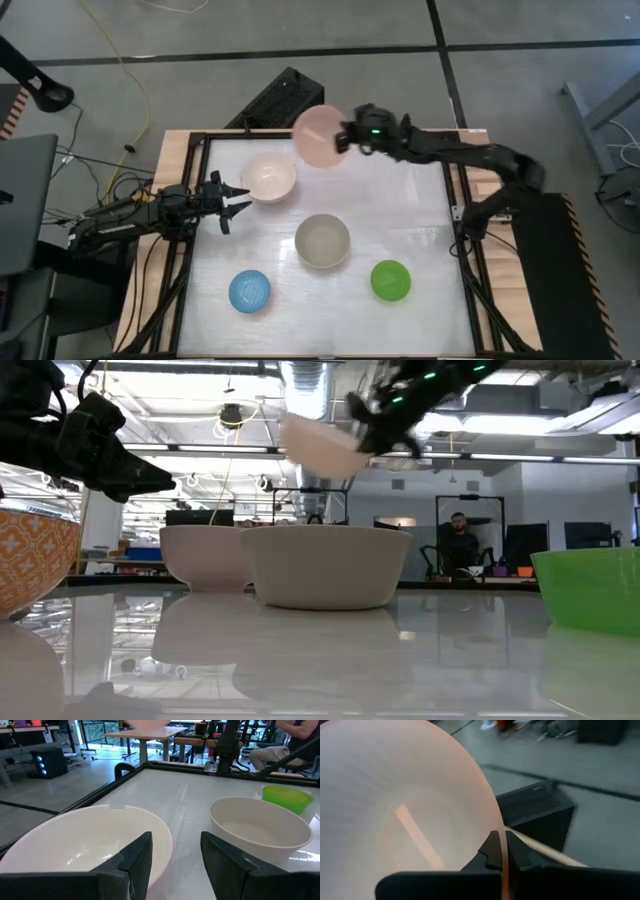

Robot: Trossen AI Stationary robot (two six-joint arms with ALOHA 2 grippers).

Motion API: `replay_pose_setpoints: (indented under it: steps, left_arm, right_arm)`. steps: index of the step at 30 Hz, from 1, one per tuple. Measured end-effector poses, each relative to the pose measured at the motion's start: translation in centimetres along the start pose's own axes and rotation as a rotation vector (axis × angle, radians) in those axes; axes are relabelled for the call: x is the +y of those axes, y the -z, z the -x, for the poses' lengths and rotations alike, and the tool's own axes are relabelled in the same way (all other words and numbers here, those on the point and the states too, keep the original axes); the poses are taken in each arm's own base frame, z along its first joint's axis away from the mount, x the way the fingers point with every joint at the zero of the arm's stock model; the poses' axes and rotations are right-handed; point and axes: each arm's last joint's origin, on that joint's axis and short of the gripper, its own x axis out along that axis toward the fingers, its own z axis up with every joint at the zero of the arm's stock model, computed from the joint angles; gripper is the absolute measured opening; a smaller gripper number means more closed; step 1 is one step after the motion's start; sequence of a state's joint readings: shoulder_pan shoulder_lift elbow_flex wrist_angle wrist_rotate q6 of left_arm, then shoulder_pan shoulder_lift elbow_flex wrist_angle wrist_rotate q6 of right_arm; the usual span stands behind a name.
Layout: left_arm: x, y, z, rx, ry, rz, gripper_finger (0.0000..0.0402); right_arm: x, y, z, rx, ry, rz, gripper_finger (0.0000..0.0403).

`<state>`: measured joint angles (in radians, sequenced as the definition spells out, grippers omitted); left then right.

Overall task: Nest bowls inside each other
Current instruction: Stack the orange bowl on top of the white bowl

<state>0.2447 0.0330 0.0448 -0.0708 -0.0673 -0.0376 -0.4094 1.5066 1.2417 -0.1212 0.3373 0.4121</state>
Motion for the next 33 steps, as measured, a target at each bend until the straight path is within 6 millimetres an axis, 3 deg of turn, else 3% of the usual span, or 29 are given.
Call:
replay_pose_setpoints:
  steps: [8,15,24,33]
  left_arm:
    - [0.0,0.0,0.0,0.0,0.0,0.0,0.0158]
    - [0.0,0.0,0.0,0.0,0.0,0.0,0.0158]
    - [0.0,0.0,0.0,0.0,0.0,0.0,0.0158]
    - [0.0,0.0,0.0,0.0,0.0,0.0,0.0158]
  right_arm:
    - [3.8,0.2,-8.6,0.121,-0.15,0.05,0.0006]
    - [5.5,1.4,-13.8,0.224,-0.226,0.08,0.0007]
    - [6.7,4.1,-17.0,0.298,-0.28,0.078,0.0009]
    - [8.1,5.8,-16.9,0.321,-0.272,0.105,0.0009]
